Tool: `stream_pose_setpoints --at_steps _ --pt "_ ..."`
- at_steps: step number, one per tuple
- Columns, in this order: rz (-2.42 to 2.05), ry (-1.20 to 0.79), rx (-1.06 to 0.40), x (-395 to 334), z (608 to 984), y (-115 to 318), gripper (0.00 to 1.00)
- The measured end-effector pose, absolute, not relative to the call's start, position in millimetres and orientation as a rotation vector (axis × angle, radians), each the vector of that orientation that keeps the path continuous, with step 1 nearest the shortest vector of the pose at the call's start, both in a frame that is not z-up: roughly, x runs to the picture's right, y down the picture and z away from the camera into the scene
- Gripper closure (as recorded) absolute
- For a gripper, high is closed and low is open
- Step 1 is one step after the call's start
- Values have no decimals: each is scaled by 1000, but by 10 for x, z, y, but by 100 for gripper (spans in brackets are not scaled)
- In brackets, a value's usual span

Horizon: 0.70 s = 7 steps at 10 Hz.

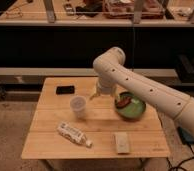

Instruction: Move the arm in a circular motion

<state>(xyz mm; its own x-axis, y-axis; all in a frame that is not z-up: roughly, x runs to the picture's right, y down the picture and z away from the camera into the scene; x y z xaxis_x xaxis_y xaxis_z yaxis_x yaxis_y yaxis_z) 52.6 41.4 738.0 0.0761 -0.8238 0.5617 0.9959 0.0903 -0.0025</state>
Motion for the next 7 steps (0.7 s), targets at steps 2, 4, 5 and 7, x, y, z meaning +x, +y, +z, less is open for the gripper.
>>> stream_pose_setpoints --at_steps 2,4,5,7 --pt "-1405 -505 -390 502 7614 208 20" --pt "-1422 -489 -347 524 7986 -92 20" --pt "-1443 -466 -337 551 8182 -263 20" --pt "-1471 -394 -362 801 8432 -531 20"
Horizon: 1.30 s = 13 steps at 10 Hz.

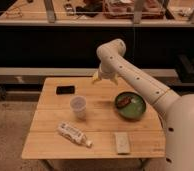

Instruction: Move the arm in a circular motion

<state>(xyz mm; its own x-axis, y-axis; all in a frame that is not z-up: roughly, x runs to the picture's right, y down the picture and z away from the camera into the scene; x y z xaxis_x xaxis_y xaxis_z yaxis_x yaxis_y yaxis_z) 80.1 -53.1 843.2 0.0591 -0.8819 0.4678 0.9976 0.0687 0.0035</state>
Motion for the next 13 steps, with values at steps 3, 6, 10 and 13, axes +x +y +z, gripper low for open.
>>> stream_pose_setpoints --at_steps 3,6,10,13 --pt "-1408 -295 -502 1631 8439 -508 20" --pt "-1228 -277 -632 2442 8072 22 20" --pt "-1062 -337 -653 2745 7314 805 20" --pt "-1208 -380 -652 2172 6900 1129 20"
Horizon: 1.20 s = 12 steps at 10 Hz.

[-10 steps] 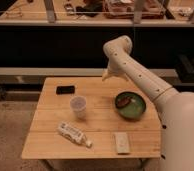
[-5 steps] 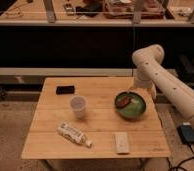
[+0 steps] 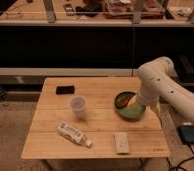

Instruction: Move the arm in a circular motion

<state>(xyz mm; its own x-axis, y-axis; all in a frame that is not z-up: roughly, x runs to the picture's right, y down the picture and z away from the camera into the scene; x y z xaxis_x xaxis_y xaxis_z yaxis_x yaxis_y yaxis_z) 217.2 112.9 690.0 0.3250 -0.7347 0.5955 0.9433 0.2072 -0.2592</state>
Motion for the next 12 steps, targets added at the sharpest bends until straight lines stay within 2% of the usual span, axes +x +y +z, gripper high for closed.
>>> stream_pose_setpoints --at_steps 4,7,8,9,10,11,12 --pt "-1471 -572 -544 610 6856 1410 20" --pt "-1611 -701 -385 -530 7062 1227 20" --pt "-1647 -719 -328 -835 7182 1055 20" --pt "-1687 -694 -258 -1085 7447 653 20" --pt "-1698 -654 -237 -1071 7642 368 20" --pt "-1695 -580 -237 -854 7915 -15 20" --pt "-1659 -466 -290 -272 8253 -436 20"
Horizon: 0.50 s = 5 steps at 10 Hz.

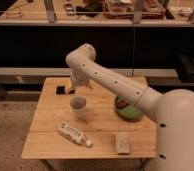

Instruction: Move the arm in a circular motion

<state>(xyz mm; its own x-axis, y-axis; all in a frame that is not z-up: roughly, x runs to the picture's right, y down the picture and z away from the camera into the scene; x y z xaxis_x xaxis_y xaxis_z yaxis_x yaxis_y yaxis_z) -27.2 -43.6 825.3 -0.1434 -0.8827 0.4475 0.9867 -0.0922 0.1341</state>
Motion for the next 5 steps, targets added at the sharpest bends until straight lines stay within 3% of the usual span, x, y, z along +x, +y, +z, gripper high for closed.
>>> stream_pose_setpoints --at_steps 2,5 --pt "-1560 -317 -394 702 8577 -815 20" --pt "-1330 -172 -584 2139 8735 -710 20"
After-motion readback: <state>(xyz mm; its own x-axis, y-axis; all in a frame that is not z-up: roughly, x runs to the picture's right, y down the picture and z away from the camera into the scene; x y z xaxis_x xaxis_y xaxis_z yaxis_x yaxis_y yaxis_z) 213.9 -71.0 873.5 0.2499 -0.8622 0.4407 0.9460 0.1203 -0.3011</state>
